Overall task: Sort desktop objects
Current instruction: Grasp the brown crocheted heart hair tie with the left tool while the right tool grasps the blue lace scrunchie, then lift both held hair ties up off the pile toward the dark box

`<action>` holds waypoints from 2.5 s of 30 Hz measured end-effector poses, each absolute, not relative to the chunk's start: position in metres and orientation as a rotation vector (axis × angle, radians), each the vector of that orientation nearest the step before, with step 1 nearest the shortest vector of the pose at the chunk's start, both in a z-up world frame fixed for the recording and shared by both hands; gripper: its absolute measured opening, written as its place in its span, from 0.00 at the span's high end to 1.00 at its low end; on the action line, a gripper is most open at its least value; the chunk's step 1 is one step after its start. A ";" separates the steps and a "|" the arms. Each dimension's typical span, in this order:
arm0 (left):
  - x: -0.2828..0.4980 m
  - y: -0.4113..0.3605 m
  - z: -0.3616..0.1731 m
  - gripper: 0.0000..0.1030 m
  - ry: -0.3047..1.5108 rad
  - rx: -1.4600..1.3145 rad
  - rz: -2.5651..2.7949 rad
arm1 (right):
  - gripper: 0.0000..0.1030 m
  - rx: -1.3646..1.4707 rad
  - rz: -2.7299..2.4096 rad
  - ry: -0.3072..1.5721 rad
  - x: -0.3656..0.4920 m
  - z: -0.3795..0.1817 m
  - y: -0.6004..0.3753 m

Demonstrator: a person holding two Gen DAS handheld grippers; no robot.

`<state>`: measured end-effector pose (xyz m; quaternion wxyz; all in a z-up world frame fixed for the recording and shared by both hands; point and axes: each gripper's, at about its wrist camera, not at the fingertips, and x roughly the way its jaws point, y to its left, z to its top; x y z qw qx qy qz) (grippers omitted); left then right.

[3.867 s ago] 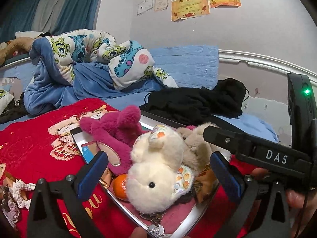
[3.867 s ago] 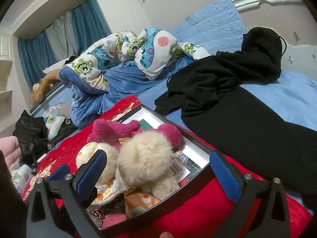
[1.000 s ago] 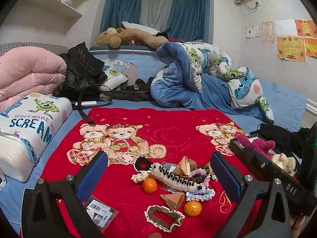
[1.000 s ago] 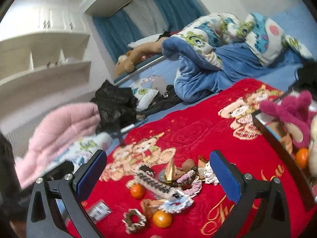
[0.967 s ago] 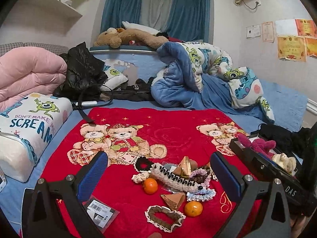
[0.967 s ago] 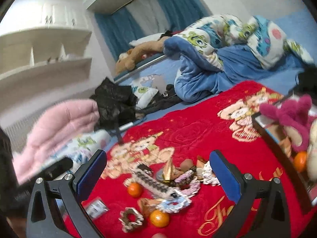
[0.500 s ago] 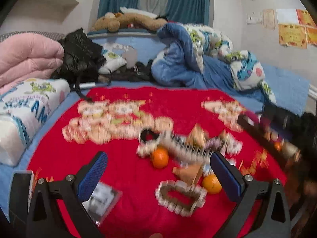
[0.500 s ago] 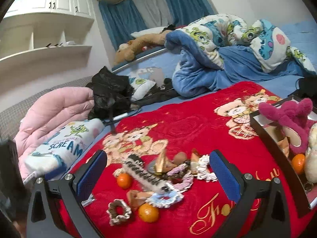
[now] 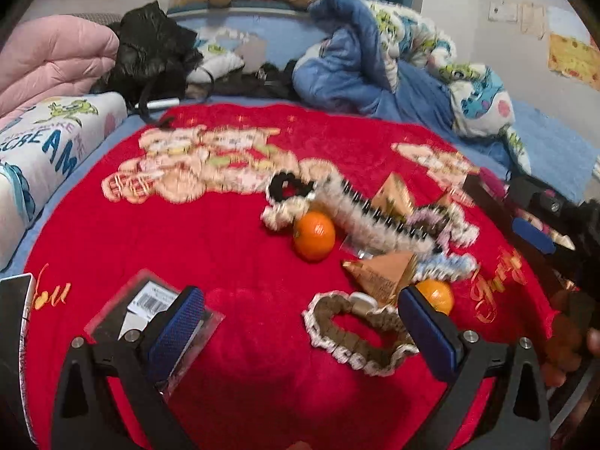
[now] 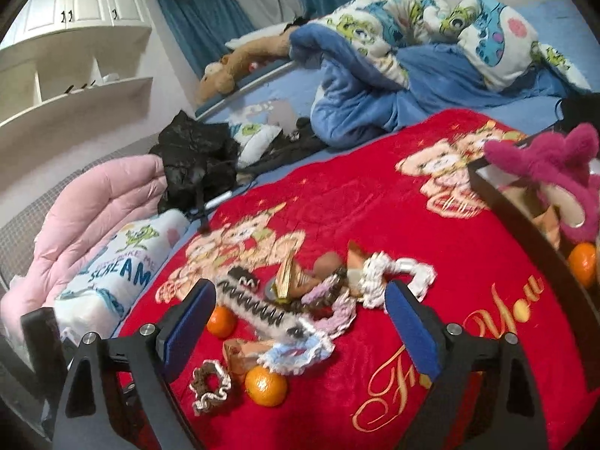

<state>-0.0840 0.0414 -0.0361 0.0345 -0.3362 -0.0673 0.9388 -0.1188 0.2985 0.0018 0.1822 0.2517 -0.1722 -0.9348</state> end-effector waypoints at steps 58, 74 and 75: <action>-0.091 0.050 -0.053 0.90 -0.119 -1.164 2.816 | 0.87 1.040 -2.451 -0.603 -0.132 -0.041 0.284; -0.068 0.051 -0.029 0.91 -0.174 -1.014 2.842 | 0.86 0.994 -2.490 -0.616 -0.122 -0.030 0.299; -0.066 0.052 -0.027 0.91 -0.160 -0.988 2.872 | 0.86 0.989 -2.492 -0.616 -0.122 -0.029 0.299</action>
